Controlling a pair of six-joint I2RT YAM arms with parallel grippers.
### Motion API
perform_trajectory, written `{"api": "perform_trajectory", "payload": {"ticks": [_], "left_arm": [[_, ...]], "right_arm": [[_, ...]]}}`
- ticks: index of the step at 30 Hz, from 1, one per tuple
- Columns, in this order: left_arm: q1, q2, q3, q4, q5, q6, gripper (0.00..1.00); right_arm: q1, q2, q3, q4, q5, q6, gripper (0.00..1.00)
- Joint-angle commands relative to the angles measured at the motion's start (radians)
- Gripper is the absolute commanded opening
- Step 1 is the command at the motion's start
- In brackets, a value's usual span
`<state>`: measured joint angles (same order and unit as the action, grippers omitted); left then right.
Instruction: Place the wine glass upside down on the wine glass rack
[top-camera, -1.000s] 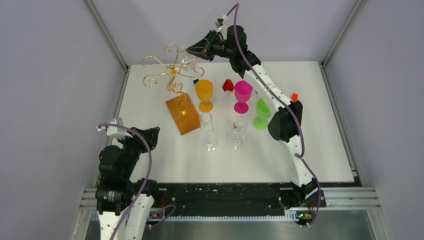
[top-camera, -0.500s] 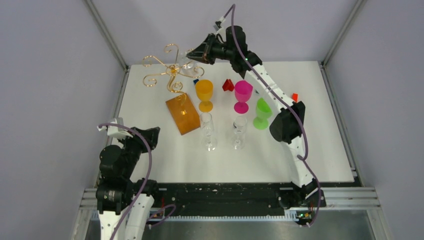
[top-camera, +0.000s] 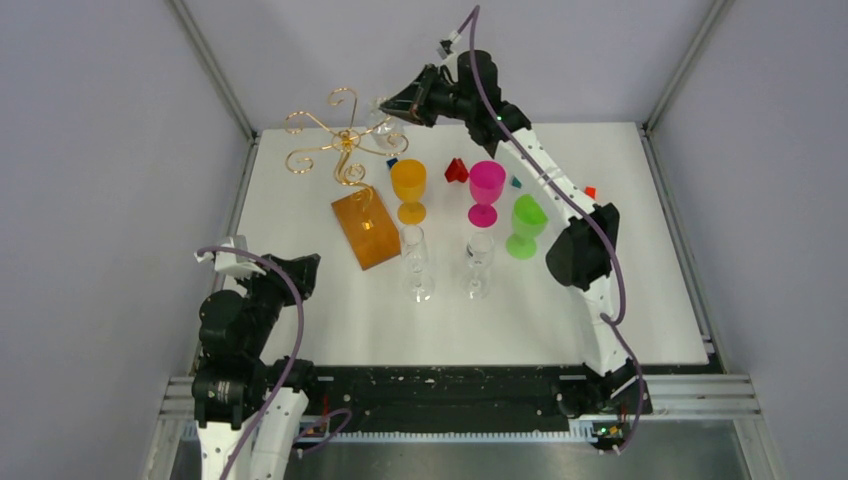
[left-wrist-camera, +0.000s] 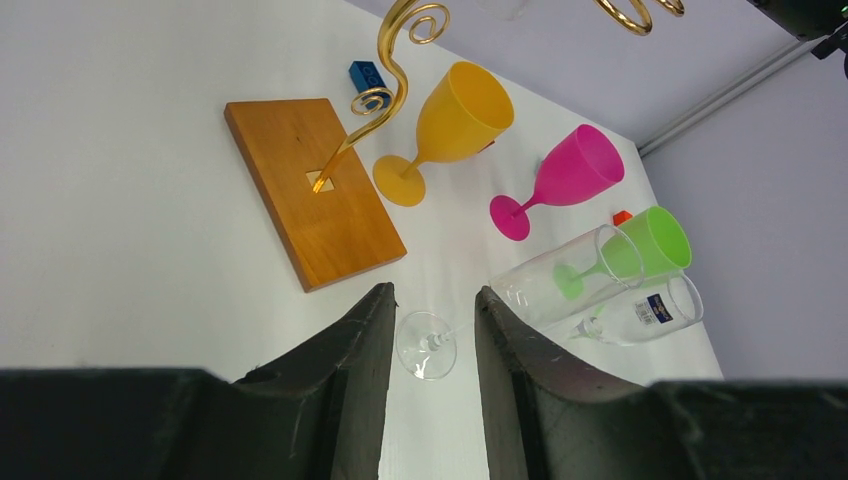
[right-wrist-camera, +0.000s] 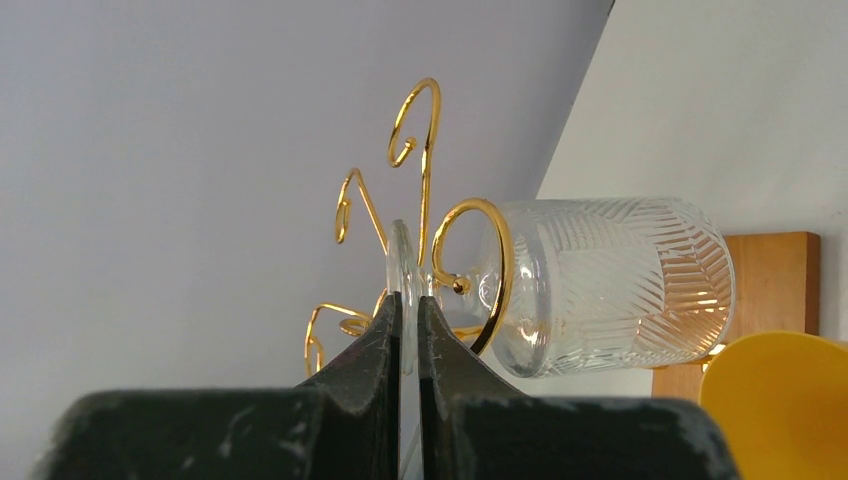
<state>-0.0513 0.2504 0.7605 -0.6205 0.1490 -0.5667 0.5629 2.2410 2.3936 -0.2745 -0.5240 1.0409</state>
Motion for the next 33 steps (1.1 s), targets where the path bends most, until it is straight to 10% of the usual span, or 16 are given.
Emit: {"api": "perform_trajectory", "payload": {"ticks": [1, 33], "left_arm": [[-0.001, -0.017, -0.01, 0.044, -0.008, 0.009, 0.41], [-0.002, -0.014, -0.011, 0.051, -0.011, 0.01, 0.41]], "right_arm": [[-0.017, -0.108, -0.015, 0.107, 0.017, 0.027, 0.0], [-0.055, -0.167, -0.144, 0.265, 0.072, 0.165, 0.0]]}}
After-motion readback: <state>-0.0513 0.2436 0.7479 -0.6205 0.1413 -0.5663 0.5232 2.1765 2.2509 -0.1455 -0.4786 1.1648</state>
